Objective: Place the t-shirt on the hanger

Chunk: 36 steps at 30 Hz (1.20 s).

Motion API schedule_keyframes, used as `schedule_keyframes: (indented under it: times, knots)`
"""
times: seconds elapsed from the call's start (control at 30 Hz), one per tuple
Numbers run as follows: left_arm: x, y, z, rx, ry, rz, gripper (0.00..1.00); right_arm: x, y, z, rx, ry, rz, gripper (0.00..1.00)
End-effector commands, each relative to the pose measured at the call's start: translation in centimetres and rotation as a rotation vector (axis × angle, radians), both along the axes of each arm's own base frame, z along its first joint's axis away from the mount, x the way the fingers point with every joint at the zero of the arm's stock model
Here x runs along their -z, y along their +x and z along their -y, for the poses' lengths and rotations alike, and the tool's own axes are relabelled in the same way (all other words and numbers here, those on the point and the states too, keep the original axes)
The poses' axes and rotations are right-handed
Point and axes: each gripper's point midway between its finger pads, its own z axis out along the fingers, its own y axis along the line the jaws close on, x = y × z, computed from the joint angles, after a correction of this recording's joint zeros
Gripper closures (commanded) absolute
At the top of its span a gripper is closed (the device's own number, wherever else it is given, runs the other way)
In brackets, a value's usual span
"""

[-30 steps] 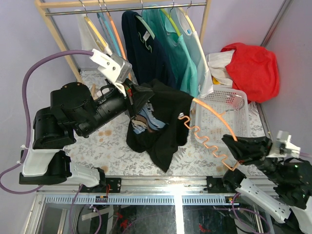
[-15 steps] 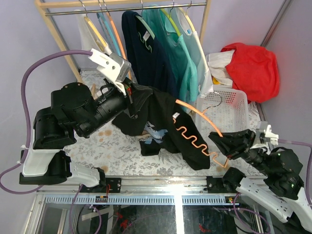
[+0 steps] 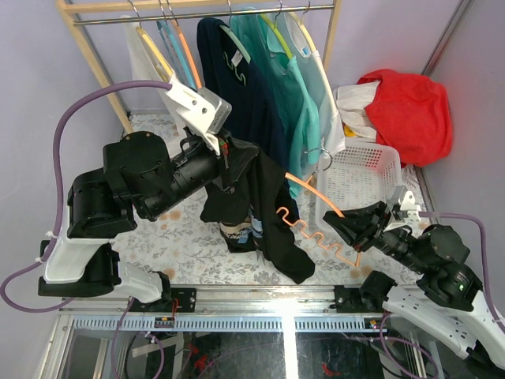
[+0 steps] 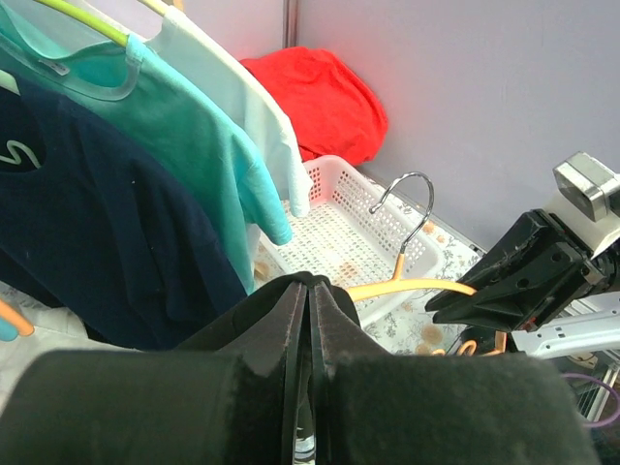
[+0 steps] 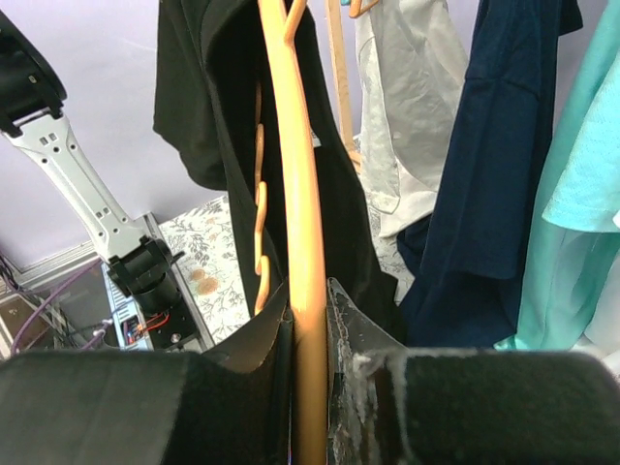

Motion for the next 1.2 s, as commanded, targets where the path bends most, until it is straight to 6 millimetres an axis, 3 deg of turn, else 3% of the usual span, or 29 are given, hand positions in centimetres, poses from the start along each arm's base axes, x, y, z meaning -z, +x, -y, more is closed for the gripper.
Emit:
schedule_keyframes:
  times: [0.0, 0.13, 0.37, 0.57, 0.73, 0.83, 0.93, 1.17]
  knots:
    - [-2.8, -0.5, -0.3, 0.028, -0.088, 0.041, 1.0, -5.3, -0.4, 0.8, 0.011, 0.144, 0.144, 1.0]
    - [-2.4, -0.6, 0.1, 0.041, -0.077, 0.033, 1.0, -6.9, -0.8, 2.1, 0.042, 0.244, 0.191, 1.0]
    - [-2.5, -0.8, 0.5, 0.059, -0.078, 0.033, 1.0, -5.9, -0.3, -1.1, -0.054, 0.203, 0.143, 1.0]
    - [-2.9, -1.1, -0.1, 0.064, -0.09, 0.04, 1.0, -4.7, 0.4, -2.5, -0.074, 0.127, 0.115, 1.0]
    - [-3.4, -1.4, -0.8, 0.072, -0.111, 0.048, 1.0, -4.3, 0.8, -1.4, -0.014, 0.117, 0.13, 1.0]
    - [-3.7, -1.7, -0.6, 0.094, -0.121, 0.051, 1.0, -4.1, 1.3, -1.8, -0.011, 0.111, 0.124, 1.0]
    - [-3.8, -1.9, -0.2, 0.11, -0.121, 0.048, 1.0, -4.7, 2.1, -1.8, 0.026, 0.106, 0.151, 1.0]
    - [-3.6, -1.9, -0.5, 0.109, -0.112, 0.043, 1.0, -6.9, 3.3, 0.8, 0.173, 0.098, 0.226, 1.0]
